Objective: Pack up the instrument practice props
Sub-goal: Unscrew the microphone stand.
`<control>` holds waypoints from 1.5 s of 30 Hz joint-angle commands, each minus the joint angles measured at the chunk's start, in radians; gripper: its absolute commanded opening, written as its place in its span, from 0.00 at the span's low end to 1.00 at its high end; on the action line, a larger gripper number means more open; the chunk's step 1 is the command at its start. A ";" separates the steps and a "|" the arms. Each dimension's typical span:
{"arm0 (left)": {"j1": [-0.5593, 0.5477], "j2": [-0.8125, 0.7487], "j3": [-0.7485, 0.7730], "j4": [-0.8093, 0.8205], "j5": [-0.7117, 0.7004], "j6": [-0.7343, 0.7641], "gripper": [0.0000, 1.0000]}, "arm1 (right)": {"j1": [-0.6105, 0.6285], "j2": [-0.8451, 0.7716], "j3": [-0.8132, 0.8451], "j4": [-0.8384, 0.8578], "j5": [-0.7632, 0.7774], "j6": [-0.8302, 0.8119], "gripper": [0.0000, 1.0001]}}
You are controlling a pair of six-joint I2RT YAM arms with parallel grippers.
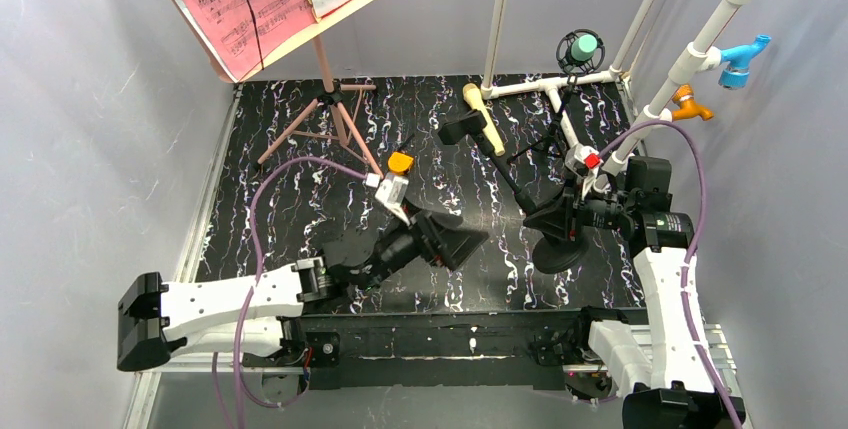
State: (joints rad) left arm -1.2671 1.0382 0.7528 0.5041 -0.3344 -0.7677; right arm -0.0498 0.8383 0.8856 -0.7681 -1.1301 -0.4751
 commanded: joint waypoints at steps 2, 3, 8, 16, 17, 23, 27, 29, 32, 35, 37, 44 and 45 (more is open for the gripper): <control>0.000 -0.128 -0.235 0.348 0.196 0.205 0.98 | -0.017 -0.028 -0.009 0.026 -0.201 -0.013 0.01; 0.001 -0.144 -0.263 0.369 0.202 0.211 0.98 | -0.018 -0.033 -0.018 0.036 -0.213 -0.006 0.01; 0.002 -0.149 -0.335 0.477 0.225 0.254 0.98 | -0.024 -0.042 -0.056 0.103 -0.245 0.052 0.01; 0.012 0.094 -0.274 0.779 0.266 0.327 0.98 | -0.027 -0.053 -0.089 0.136 -0.292 0.078 0.01; 0.018 0.139 -0.262 0.829 0.267 0.335 0.98 | -0.028 -0.056 -0.095 0.141 -0.300 0.081 0.01; 0.076 0.357 -0.113 0.890 0.294 0.257 0.98 | -0.030 -0.070 -0.119 0.170 -0.313 0.104 0.01; 0.107 0.443 -0.043 0.897 0.312 0.193 0.98 | -0.031 -0.079 -0.130 0.177 -0.318 0.113 0.01; 0.119 0.475 -0.015 0.896 0.320 0.162 0.96 | -0.031 -0.084 -0.138 0.192 -0.318 0.125 0.01; 0.136 0.525 0.014 0.896 0.322 0.093 0.82 | -0.033 -0.092 -0.148 0.209 -0.323 0.144 0.01; 0.151 0.573 0.037 0.898 0.324 0.008 0.73 | -0.033 -0.096 -0.151 0.214 -0.329 0.147 0.01; 0.155 0.605 0.057 0.901 0.358 -0.020 0.69 | -0.033 -0.098 -0.153 0.222 -0.333 0.155 0.01; 0.155 0.665 0.117 0.900 0.415 -0.033 0.00 | -0.032 -0.105 -0.189 0.325 -0.299 0.263 0.01; 0.152 0.640 0.101 0.888 0.331 -0.022 0.00 | -0.033 -0.102 -0.191 0.345 -0.243 0.295 0.01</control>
State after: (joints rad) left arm -1.1126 1.7103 0.8513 1.3823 0.0887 -0.8009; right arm -0.0792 0.7460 0.6880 -0.5293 -1.3838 -0.2489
